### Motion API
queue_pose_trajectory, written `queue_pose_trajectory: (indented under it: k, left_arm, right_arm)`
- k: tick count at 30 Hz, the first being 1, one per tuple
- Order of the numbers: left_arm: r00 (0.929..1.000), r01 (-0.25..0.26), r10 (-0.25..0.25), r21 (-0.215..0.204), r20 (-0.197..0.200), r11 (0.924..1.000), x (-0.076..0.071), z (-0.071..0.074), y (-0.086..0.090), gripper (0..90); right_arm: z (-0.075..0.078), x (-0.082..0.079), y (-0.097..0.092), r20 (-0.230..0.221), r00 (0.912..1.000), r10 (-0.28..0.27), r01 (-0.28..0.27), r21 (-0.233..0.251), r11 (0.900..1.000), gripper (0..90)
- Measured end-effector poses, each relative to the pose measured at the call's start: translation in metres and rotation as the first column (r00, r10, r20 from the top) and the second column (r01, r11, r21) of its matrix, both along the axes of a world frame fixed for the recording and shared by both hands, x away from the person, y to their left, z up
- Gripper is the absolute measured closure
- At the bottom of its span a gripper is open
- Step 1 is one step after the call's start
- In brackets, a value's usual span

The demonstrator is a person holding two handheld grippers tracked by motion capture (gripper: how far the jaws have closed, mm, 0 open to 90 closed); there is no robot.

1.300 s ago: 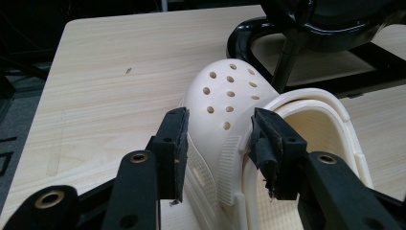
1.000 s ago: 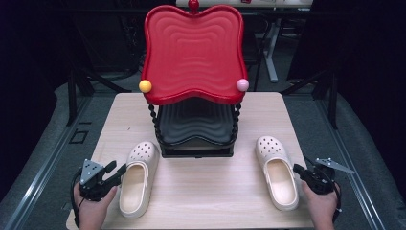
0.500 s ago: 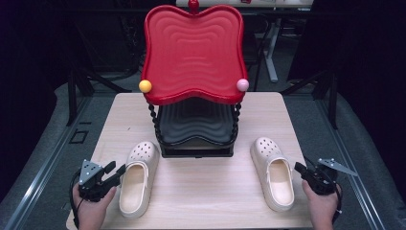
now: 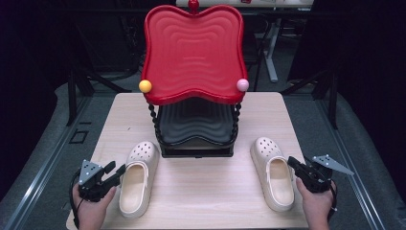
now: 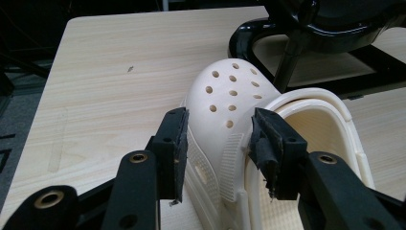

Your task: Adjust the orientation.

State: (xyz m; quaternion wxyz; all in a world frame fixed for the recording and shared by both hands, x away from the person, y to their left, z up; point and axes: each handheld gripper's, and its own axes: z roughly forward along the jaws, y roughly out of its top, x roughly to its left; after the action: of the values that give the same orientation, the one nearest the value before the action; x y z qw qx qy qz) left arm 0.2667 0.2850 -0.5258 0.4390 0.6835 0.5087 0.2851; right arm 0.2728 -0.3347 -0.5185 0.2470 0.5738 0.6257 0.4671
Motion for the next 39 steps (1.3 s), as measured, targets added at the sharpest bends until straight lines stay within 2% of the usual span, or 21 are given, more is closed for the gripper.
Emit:
queue_pose_trajectory:
  k: [4, 5, 7, 9, 11, 15, 16, 17, 18, 19, 20, 22, 25, 30, 33, 39]
  left_arm:
    - [1.0, 0.002, -0.002, 0.003, 0.0, 1.0, 0.0, 0.0, 0.0, 56.6]
    - [1.0, 0.002, -0.002, 0.003, 0.0, 1.0, 0.0, 0.0, 0.0, 56.6]
    - [1.0, 0.001, -0.001, 0.007, 0.001, 1.0, -0.001, 0.001, 0.0, 56.6]
    - [1.0, -0.001, 0.001, 0.004, 0.004, 1.0, -0.001, 0.001, 0.0, 56.6]
    - [1.0, -0.002, 0.002, 0.003, 0.004, 1.0, -0.001, 0.001, 0.001, 56.6]
    - [1.0, -0.001, 0.001, 0.003, 0.0, 1.0, -0.002, 0.002, 0.002, 56.5]
    - [1.0, -0.001, 0.001, 0.003, 0.0, 1.0, -0.002, 0.002, 0.002, 56.4]
    - [1.0, 0.0, 0.0, 0.002, 0.0, 1.0, -0.002, 0.002, 0.002, 56.3]
    - [1.0, 0.002, -0.002, 0.0, 0.002, 1.0, -0.002, 0.002, 0.001, 56.3]
    - [1.0, 0.003, -0.003, 0.001, 0.002, 1.0, -0.002, 0.002, 0.001, 56.3]
    - [1.0, 0.005, -0.005, 0.002, 0.002, 1.0, -0.002, 0.002, 0.001, 56.3]
    - [1.0, 0.007, -0.007, 0.002, 0.001, 1.0, -0.002, 0.001, 0.0, 56.3]
    - [0.9999, 0.01, -0.01, 0.007, -0.004, 0.9999, -0.002, 0.001, 0.0, 56.3]
    - [0.9999, 0.012, -0.012, 0.007, -0.004, 0.9999, -0.001, 0.001, 0.0, 56.1]
    - [0.9999, 0.012, -0.012, 0.003, 0.001, 0.9999, -0.002, 0.001, -0.001, 56.1]
    - [0.9999, 0.017, -0.017, 0.005, 0.0, 0.9998, -0.002, 0.001, -0.002, 56.0]
  right_arm:
    - [-0.002, 0.003, 0.0, -0.001, 1.0, 0.001, -0.001, 0.01, 0.9999, 89.6]
    - [-0.002, 0.002, 0.0, 0.002, 1.0, -0.002, 0.002, 0.004, 1.0, 86.6]
    - [-0.001, 0.0, 0.001, 0.017, 0.9997, -0.015, 0.016, -0.043, 0.9989, 81.6]
    - [0.002, -0.003, 0.002, 0.032, 0.9995, -0.001, 0.004, -0.082, 0.9966, 78.8]
    - [0.003, -0.007, 0.004, 0.039, 0.9992, 0.003, 0.002, -0.14, 0.9902, 75.2]
    - [-0.001, -0.009, 0.01, -0.012, 0.9995, 0.028, -0.029, -0.201, 0.9792, 67.2]
    - [-0.001, -0.009, 0.01, -0.012, 0.9995, 0.028, -0.029, -0.201, 0.9792, 67.2]
    - [-0.005, -0.006, 0.013, -0.039, 0.9988, 0.029, -0.038, -0.238, 0.9705, 65.6]
    - [-0.005, -0.006, 0.013, -0.039, 0.9988, 0.029, -0.038, -0.238, 0.9705, 65.6]
    - [-0.008, -0.003, 0.016, -0.049, 0.9986, 0.023, -0.035, -0.265, 0.9637, 65.5]
    - [-0.01, -0.002, 0.017, -0.048, 0.9986, 0.019, -0.032, -0.274, 0.9613, 65.8]
    - [-0.011, 0.0, 0.017, -0.06, 0.9981, 0.012, -0.029, -0.286, 0.9577, 67.8]
    - [-0.013, 0.002, 0.017, -0.059, 0.9983, 0.001, -0.017, -0.258, 0.966, 70.5]
    - [-0.01, 0.002, 0.019, -0.085, 0.9963, -0.005, -0.017, -0.255, 0.9667, 74.4]
    - [-0.01, 0.003, 0.028, -0.082, 0.9965, -0.019, -0.003, -0.257, 0.9663, 75.0]
    - [-0.008, 0.002, 0.044, -0.072, 0.9974, -0.008, -0.012, -0.269, 0.963, 75.7]
